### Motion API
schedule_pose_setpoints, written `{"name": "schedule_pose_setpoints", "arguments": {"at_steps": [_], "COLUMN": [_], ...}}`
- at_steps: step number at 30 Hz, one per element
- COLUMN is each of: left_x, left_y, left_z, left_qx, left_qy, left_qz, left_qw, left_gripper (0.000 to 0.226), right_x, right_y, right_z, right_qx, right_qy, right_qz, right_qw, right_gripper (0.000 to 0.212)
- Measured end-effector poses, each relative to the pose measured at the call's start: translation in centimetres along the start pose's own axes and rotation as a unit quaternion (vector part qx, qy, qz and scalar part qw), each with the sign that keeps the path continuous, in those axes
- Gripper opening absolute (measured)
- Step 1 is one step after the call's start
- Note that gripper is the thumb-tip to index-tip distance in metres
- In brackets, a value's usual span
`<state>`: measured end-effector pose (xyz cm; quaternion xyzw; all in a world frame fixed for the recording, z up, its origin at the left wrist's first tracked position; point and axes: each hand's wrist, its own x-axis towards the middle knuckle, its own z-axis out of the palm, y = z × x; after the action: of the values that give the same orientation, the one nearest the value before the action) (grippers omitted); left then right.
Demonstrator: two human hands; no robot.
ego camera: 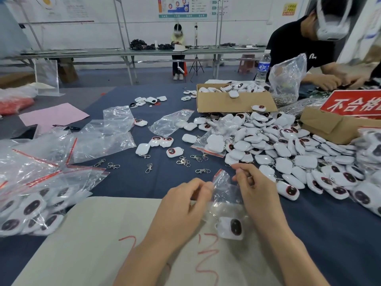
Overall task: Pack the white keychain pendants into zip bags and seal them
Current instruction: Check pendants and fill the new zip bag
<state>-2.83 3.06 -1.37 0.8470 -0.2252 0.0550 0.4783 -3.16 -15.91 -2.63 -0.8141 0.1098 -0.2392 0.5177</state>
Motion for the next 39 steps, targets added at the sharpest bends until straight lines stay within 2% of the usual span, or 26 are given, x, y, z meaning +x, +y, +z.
{"name": "schedule_pose_setpoints", "arguments": {"at_steps": [2,5,7,9,11,16,20,23,26,28,30,34,39], "left_x": [0.2,0.5,0.5,0.6,0.6,0.6,0.5,0.4,0.3,0.3,0.3,0.3,0.4], "left_y": [-0.3,-0.8,-0.9,-1.1,-1.1,-0.8,-0.7,-0.5,-0.6,-0.7,-0.7,-0.7,-0.6], "left_z": [-0.1,-0.1,0.0,0.2,0.3,0.3,0.4,0.4,0.5,0.6,0.6,0.6,0.7], "left_qx": [0.005,0.018,0.034,0.048,0.060,0.065,0.050,0.025,0.019,0.024,0.033,0.041,0.042], "left_qy": [0.032,0.067,0.064,0.054,0.046,0.043,0.066,0.092,0.094,0.088,0.080,0.068,0.067], "left_qz": [-0.014,-0.053,-0.071,-0.084,-0.088,-0.089,-0.076,-0.062,-0.059,-0.061,-0.063,-0.064,-0.066], "left_qw": [0.999,0.996,0.995,0.994,0.993,0.993,0.994,0.994,0.994,0.994,0.994,0.995,0.995], "left_gripper": [0.039,0.041,0.041,0.038,0.039,0.043,0.042,0.047,0.041,0.038,0.037,0.035,0.036], "right_x": [0.0,0.0,0.0,-0.1,-0.2,-0.2,0.0,0.2,0.2,0.2,0.2,0.4,0.5], "right_y": [-0.3,-0.2,0.1,0.4,0.5,0.0,-0.7,-1.1,-0.1,0.4,0.4,0.7,0.9], "right_z": [-0.4,-1.2,-1.8,-2.3,-2.5,-2.6,-2.8,-2.8,-2.7,-2.6,-2.7,-2.9,-2.9], "right_qx": [-0.026,-0.180,-0.280,-0.321,-0.327,-0.273,-0.149,-0.094,-0.185,-0.270,-0.308,-0.354,-0.316], "right_qy": [0.022,0.081,0.059,0.000,-0.023,-0.015,0.065,0.118,0.039,-0.021,-0.041,-0.080,-0.083], "right_qz": [-0.019,-0.052,0.000,0.059,0.068,0.056,0.009,-0.015,0.020,0.030,0.029,0.044,0.046], "right_qw": [0.999,0.979,0.958,0.945,0.942,0.960,0.987,0.988,0.982,0.962,0.950,0.931,0.944], "right_gripper": [0.024,0.028,0.038,0.047,0.049,0.050,0.040,0.036,0.029,0.033,0.037,0.045,0.021]}}
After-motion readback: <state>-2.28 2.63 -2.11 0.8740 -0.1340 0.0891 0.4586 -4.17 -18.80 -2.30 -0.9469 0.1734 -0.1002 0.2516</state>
